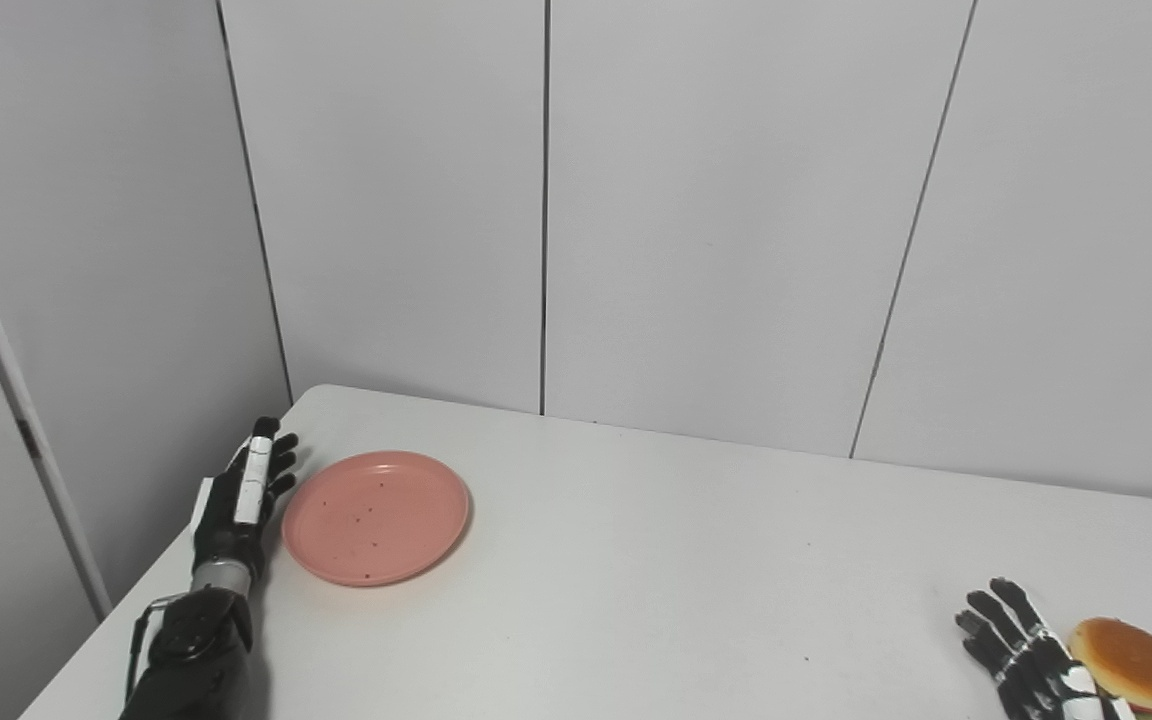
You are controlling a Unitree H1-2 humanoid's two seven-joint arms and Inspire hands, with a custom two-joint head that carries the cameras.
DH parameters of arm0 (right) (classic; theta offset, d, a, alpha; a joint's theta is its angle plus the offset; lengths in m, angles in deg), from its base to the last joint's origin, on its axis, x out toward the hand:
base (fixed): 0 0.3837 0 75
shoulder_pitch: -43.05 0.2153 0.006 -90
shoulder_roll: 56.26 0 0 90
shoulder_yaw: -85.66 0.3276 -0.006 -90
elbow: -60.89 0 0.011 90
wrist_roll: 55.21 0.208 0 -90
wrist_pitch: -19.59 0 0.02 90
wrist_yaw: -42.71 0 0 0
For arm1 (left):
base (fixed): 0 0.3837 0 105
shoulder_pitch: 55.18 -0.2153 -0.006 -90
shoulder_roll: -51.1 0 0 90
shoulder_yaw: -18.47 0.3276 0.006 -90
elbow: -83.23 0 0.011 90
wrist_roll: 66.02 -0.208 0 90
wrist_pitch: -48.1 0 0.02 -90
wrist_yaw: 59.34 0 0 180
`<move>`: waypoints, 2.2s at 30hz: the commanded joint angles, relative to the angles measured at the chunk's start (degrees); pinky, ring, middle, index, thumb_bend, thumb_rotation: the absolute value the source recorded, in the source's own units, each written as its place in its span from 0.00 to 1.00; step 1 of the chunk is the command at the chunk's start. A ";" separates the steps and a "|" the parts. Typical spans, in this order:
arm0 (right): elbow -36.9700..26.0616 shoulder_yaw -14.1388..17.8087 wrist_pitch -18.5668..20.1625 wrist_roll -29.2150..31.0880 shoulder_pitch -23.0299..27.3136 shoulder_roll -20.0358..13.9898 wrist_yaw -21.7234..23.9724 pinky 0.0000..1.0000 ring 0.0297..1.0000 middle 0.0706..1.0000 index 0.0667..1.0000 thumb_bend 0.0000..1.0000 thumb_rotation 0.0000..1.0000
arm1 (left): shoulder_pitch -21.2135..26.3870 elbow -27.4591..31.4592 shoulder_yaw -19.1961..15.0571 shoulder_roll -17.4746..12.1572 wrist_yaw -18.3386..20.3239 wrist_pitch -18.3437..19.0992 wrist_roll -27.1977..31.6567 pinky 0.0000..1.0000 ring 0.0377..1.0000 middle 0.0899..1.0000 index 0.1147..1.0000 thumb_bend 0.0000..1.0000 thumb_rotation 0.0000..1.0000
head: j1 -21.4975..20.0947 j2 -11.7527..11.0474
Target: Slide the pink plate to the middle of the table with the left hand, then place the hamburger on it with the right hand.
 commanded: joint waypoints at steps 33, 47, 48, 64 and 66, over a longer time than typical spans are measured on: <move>-0.40 -0.84 3.27 0.12 -5.41 2.18 -0.82 0.94 0.89 0.89 0.92 0.84 1.00 | 3.28 3.49 3.95 3.65 3.57 1.58 0.73 0.85 0.89 0.84 0.85 0.93 0.87 | -1.33 1.20; -1.13 -0.76 3.69 0.03 -5.63 2.23 -1.01 0.94 0.89 0.89 0.91 0.84 1.00 | 3.17 3.74 6.23 6.21 4.22 1.93 0.09 0.87 0.90 0.86 0.87 0.92 0.87 | -1.68 1.82; -1.22 -0.82 3.71 -0.10 -5.64 2.23 -1.04 0.93 0.89 0.89 0.91 0.84 1.00 | 3.17 3.85 6.43 6.49 4.29 2.04 0.06 0.87 0.90 0.86 0.87 0.92 0.87 | -1.86 1.94; -3.57 -1.69 4.69 -1.27 -6.24 2.98 -2.41 0.92 0.87 0.88 0.92 0.86 1.00 | 1.91 8.99 10.42 10.27 2.30 4.18 -2.99 0.85 0.89 0.86 0.88 0.89 0.92 | -4.32 2.92; -3.84 -1.75 4.83 -1.58 -6.29 3.17 -2.69 0.91 0.87 0.88 0.92 0.86 1.00 | 1.61 9.59 10.92 10.64 2.16 4.55 -3.48 0.83 0.90 0.86 0.87 0.88 0.92 | -4.86 3.00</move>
